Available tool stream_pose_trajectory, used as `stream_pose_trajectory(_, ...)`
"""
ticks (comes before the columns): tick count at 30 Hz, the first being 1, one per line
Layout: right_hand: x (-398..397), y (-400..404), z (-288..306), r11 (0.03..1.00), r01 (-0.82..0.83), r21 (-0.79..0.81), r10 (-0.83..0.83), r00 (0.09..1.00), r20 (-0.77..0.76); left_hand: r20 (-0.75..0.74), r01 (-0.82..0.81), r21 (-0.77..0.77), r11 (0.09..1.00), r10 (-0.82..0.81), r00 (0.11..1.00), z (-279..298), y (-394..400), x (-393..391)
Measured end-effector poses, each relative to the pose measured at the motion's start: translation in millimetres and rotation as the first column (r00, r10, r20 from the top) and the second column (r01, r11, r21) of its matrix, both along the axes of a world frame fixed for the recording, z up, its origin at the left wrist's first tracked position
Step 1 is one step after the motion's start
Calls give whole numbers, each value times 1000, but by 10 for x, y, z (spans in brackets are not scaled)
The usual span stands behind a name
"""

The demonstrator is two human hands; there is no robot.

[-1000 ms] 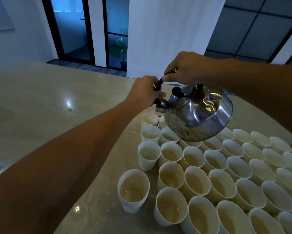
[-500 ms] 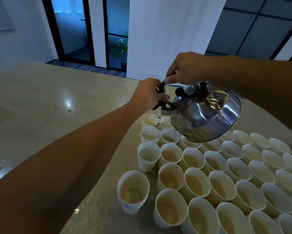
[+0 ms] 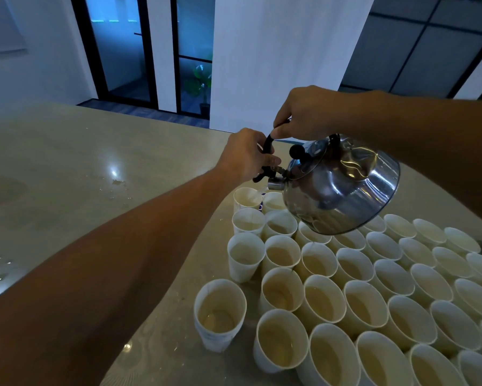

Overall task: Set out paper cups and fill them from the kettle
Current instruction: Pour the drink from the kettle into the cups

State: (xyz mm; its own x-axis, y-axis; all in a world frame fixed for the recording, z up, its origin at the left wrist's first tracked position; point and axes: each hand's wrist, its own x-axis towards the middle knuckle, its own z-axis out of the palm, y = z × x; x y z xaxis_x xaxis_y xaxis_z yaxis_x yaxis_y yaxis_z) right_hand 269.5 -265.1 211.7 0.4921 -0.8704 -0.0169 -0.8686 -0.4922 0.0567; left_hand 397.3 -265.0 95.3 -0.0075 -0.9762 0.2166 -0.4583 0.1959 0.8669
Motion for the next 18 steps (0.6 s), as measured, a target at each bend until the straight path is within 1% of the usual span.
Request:
stream_pose_trajectory(8,-24,-44,-55,999,42,14,-42,999,11,-65,-8,17,1000,9,998,-48,-10,6)
stream_pose_trajectory(13,9,-45,-57,999,38,9,-38,999,17,-93,-10,14,1000,12,996,-76,-27,17)
stream_pose_trajectory(18,-11,-61,-56,999,44,5,-44,998,35,-76,-31,7,999,31,997,-52,-42,29)
